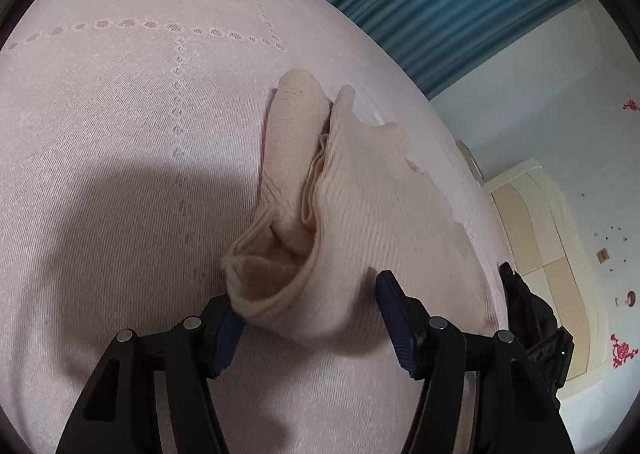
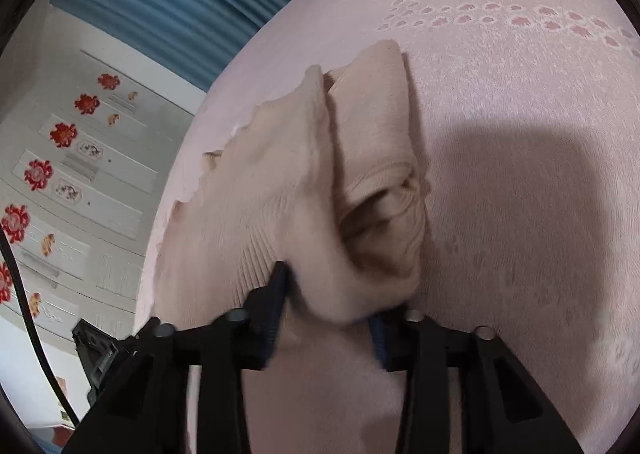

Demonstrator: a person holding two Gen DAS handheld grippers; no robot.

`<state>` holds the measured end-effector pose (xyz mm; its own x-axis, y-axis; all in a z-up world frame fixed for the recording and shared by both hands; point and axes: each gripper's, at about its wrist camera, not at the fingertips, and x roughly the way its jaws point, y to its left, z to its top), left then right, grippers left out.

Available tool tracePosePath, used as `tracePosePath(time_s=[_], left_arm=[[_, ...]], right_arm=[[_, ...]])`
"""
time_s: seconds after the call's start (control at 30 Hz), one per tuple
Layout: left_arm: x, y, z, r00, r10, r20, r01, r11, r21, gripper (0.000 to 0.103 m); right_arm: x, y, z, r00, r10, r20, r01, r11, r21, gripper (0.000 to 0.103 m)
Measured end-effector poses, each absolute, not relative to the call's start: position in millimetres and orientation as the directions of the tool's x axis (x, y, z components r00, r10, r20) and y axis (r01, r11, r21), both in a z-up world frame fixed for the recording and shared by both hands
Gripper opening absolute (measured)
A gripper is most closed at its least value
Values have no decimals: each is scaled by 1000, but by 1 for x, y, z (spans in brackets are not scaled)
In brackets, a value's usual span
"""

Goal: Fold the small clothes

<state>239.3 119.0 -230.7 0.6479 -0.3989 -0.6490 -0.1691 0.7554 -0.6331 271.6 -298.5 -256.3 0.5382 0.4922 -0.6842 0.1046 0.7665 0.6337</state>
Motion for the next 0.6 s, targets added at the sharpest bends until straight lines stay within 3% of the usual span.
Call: tracePosePath(time_s=[0.03,0.07,0.1,0.3,0.6], left_arm=[[240,119,-231,648,-376,-662,-183,767,-615,42],[243,117,-233,637,-364,-680,-194,778,-598,21],[245,117,-235,625,-395,-673,-180,766,-617,13],[220,113,-219,630,-383,-675,-176,777,-605,10],[111,91,-209,605,-353,-713,-112,849,-516,10]], right_arm=[[274,-299,-258,527,495,-690,96,773,628,10],[277,-301,-259,521,502,-690,97,769,632,9],[277,-304,-260,520,513,-683,103,756,647,9],[259,-312,-249,520,529,-671,96,744,661,8],[162,-332,-225,466,504,-728,87,792,604,8]])
